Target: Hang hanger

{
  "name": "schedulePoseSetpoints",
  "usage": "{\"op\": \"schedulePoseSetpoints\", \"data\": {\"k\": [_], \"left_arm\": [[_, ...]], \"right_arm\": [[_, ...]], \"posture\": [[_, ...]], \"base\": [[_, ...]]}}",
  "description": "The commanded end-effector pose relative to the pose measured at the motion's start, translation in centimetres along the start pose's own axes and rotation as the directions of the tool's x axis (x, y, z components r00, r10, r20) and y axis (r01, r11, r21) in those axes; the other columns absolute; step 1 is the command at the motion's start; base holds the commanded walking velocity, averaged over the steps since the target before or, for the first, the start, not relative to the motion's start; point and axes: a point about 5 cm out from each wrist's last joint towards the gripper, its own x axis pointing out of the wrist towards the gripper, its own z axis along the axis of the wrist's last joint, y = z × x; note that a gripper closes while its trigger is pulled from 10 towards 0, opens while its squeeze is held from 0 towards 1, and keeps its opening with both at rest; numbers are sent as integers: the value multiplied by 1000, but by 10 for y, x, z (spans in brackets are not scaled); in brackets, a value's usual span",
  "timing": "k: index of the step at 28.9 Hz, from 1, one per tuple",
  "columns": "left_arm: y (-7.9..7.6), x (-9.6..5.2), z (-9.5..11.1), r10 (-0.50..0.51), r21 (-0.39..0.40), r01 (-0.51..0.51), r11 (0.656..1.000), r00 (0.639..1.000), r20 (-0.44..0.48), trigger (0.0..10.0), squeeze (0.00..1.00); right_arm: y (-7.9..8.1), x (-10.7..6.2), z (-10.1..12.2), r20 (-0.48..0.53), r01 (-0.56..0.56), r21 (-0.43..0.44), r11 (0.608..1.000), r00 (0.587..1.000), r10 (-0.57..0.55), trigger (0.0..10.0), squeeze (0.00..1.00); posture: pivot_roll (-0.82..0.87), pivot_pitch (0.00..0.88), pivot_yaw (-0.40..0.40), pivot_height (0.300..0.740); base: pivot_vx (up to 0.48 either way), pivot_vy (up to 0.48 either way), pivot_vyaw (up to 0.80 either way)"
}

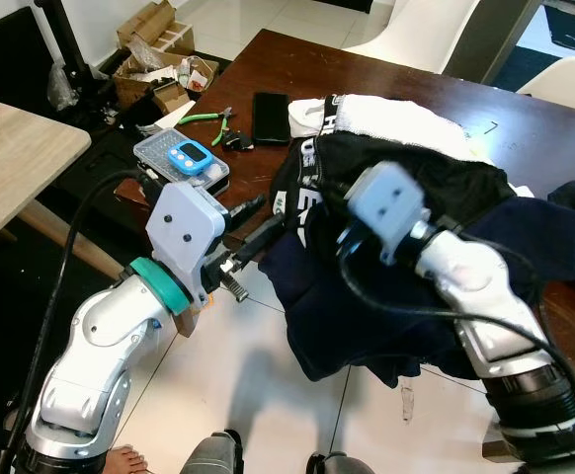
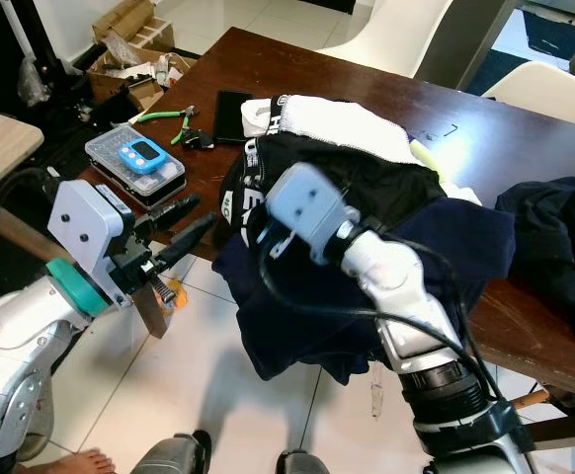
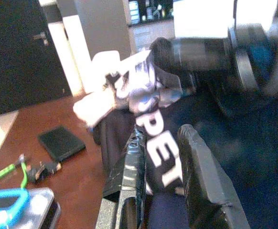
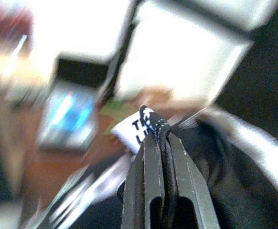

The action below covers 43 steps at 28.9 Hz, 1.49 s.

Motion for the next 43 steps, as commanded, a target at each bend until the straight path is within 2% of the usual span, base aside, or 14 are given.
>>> {"op": "schedulePoseSetpoints", "data": {"k": [1,2,3,4,7,9,13,14,18,20,24,29,32,43], "left_arm": [[-1,0,4,-8,-8,8,1000,1000,10,10000,0],[-1,1,6,-9,-8,9,1000,1000,19,10000,0],[-1,1,6,-9,-8,9,1000,1000,19,10000,0],[-1,1,7,-11,-7,11,1000,1000,25,10000,0],[-1,2,8,-12,-7,13,1000,1000,28,10000,0],[-1,3,9,-11,-2,11,1000,999,31,10000,0],[0,5,8,-1,10,1,1000,1000,24,10000,0],[5,7,9,49,24,-49,998,999,20,10000,0],[8,8,9,75,29,-76,997,997,21,10000,0],[29,13,14,237,63,-239,969,970,46,10000,0],[37,14,16,289,69,-292,954,956,57,10000,0],[53,14,25,413,95,-422,902,905,105,10000,0],[59,13,29,451,105,-463,880,884,121,10000,0],[58,15,27,460,102,-471,876,880,115,10000,0]], "right_arm": [[-19,-3,12,69,120,94,988,990,-127,0,0],[-33,-3,24,135,199,155,968,966,-220,1608,0],[-33,-3,24,135,199,155,968,966,-220,1608,0],[-49,-5,36,198,276,196,941,929,-314,10000,0],[-62,-7,45,243,336,210,918,892,-382,10000,0],[-86,-15,62,315,465,198,863,804,-505,10000,0],[-101,-23,77,370,539,206,817,730,-575,10000,0],[-115,-32,96,431,585,239,775,651,-625,10000,0],[-119,-35,102,449,597,255,761,624,-640,10000,0],[-100,-26,94,428,472,237,849,734,-527,10000,0],[-91,-22,89,416,420,232,878,773,-479,10000,0],[-47,-14,66,356,111,290,951,909,-215,10000,0],[-36,-15,57,350,46,348,936,920,-176,10000,0],[-46,-16,52,336,126,383,915,904,-265,10000,0]], "posture": [[73,49,8,740],[73,48,10,740],[73,48,10,740],[72,47,13,740],[69,48,15,740],[71,49,17,740],[72,48,17,740],[71,48,18,740],[71,48,18,740],[62,47,17,740],[62,47,17,740],[61,48,17,740],[61,48,17,740],[63,45,19,740]], "base": [[0,0,0],[0,0,0],[0,0,0],[0,0,0],[0,0,0],[0,0,0],[0,0,0],[0,0,0],[0,0,0],[0,0,0],[0,0,0],[0,0,0],[0,0,0],[0,0,0]]}}
